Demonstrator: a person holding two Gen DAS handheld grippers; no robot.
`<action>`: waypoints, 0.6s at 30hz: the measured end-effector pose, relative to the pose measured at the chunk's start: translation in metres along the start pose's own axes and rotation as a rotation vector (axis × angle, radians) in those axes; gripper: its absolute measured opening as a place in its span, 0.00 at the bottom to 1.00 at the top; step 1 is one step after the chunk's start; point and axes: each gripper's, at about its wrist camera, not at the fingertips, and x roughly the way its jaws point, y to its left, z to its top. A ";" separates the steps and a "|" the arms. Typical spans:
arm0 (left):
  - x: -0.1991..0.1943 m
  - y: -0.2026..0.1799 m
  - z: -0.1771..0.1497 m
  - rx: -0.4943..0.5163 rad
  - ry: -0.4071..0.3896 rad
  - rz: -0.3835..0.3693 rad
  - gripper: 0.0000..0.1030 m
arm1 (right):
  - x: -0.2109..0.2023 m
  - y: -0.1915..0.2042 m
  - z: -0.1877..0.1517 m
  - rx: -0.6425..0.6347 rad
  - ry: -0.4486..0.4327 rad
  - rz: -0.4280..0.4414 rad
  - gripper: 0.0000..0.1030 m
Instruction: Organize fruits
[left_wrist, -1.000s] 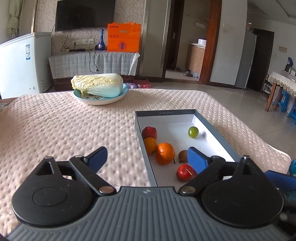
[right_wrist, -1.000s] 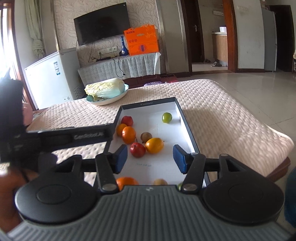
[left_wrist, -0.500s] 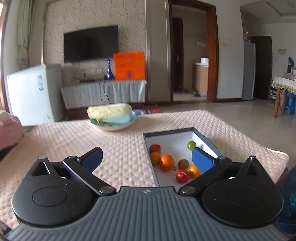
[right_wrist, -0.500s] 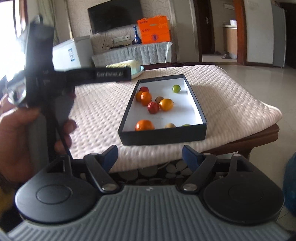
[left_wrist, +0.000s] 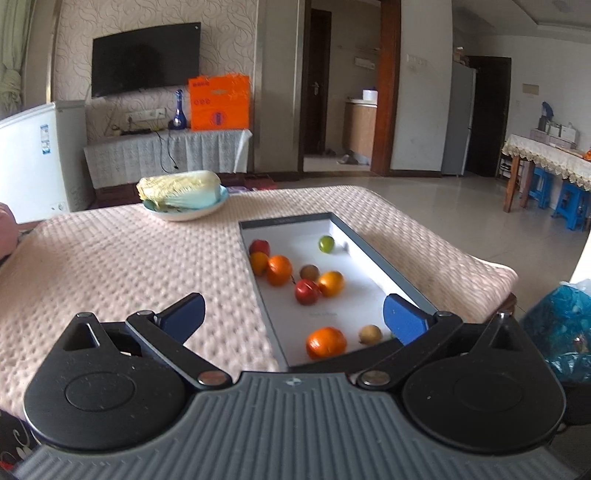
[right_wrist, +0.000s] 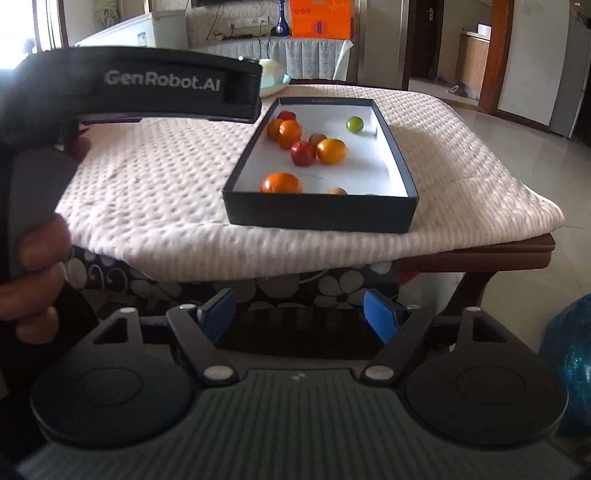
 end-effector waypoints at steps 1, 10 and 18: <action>0.000 -0.001 -0.001 -0.003 0.006 -0.011 1.00 | 0.001 -0.002 0.000 0.004 0.005 -0.006 0.76; 0.015 -0.009 -0.009 0.021 0.074 -0.029 1.00 | 0.007 -0.013 0.002 0.065 0.025 -0.033 0.76; 0.023 -0.010 -0.012 0.018 0.110 -0.023 1.00 | 0.014 -0.024 0.005 0.141 0.044 -0.023 0.76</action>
